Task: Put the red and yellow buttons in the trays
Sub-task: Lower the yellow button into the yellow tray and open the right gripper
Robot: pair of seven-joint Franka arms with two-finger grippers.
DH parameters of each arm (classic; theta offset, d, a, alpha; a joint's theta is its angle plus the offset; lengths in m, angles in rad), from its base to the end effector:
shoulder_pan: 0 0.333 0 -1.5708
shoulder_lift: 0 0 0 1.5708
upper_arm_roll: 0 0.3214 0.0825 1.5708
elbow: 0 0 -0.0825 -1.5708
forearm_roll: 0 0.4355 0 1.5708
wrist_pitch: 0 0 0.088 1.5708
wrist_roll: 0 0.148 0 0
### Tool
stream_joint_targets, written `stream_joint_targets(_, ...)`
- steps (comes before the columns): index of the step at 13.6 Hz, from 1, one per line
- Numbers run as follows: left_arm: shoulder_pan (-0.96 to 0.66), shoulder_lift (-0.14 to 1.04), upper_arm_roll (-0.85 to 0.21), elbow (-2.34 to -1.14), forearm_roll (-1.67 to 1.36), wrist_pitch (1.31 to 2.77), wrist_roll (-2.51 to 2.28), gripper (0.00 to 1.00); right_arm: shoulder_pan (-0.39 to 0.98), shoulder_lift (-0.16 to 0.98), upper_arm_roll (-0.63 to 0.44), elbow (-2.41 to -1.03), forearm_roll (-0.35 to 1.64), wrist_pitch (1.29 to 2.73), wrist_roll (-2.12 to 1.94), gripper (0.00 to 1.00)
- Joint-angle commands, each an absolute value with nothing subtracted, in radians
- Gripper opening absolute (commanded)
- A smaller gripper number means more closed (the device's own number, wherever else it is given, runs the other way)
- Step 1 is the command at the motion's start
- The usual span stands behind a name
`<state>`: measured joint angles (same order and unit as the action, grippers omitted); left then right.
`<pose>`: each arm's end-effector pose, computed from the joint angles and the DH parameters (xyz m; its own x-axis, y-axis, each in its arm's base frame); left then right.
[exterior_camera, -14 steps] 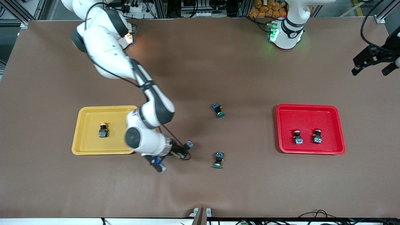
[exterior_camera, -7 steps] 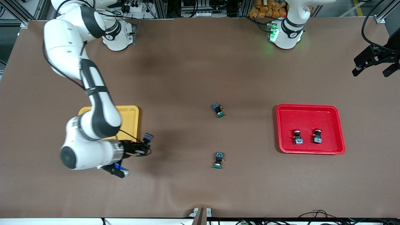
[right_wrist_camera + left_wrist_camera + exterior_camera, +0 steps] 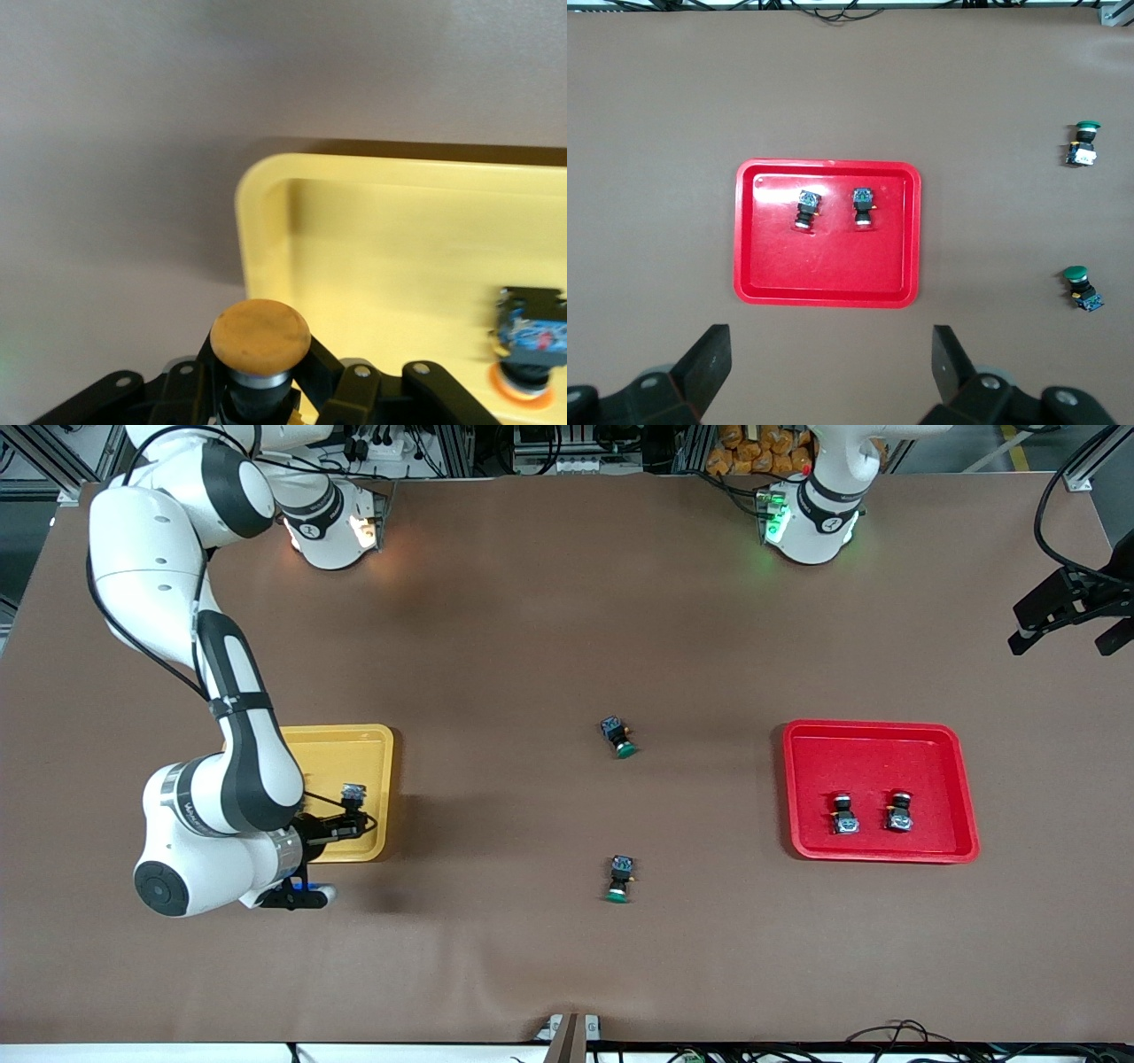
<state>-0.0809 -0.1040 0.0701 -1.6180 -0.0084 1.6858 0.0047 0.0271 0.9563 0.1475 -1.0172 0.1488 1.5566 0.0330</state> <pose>0.5909 -0.0055 0.6374 0.9852 -0.0135 0.1708 -0.0163 -0.9998 0.0148 0.7559 0.1247 0.1943 0.9063 0.1208 -0.4051 0.0215 -0.9702 -0.2412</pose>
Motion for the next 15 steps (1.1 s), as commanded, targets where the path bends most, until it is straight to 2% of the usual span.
stream_joint_targets(1,-0.083,-0.092,0.068,-1.577,0.002,1.664,0.011,1.00,-0.043,0.887,0.161,-1.194,0.132,1.645,-0.113,0.00)
stream_joint_targets(3,-0.092,-0.089,0.064,-1.575,0.002,1.664,0.011,1.00,-0.087,0.865,0.164,-1.325,0.143,1.767,-0.195,0.00)
stream_joint_targets(6,-0.097,-0.087,0.061,-1.575,0.003,1.664,0.014,1.00,-0.092,0.865,0.167,-1.406,0.187,1.856,-0.193,0.02)
stream_joint_targets(7,-0.097,-0.086,0.061,-1.575,0.003,1.664,0.014,1.00,-0.092,0.865,0.167,-1.408,0.205,1.855,-0.192,0.71)
stream_joint_targets(8,-0.097,-0.086,0.061,-1.575,0.003,1.664,0.017,1.00,-0.097,0.865,0.169,-1.402,0.230,1.842,-0.189,1.00)
stream_joint_targets(10,-0.097,-0.086,0.061,-1.575,0.003,1.664,0.017,1.00,-0.094,0.856,0.170,-1.356,0.261,1.786,-0.189,1.00)
stream_joint_targets(15,-0.097,-0.086,0.061,-1.575,0.003,1.664,0.017,1.00,-0.058,0.857,0.172,-1.114,0.249,1.692,-0.205,1.00)
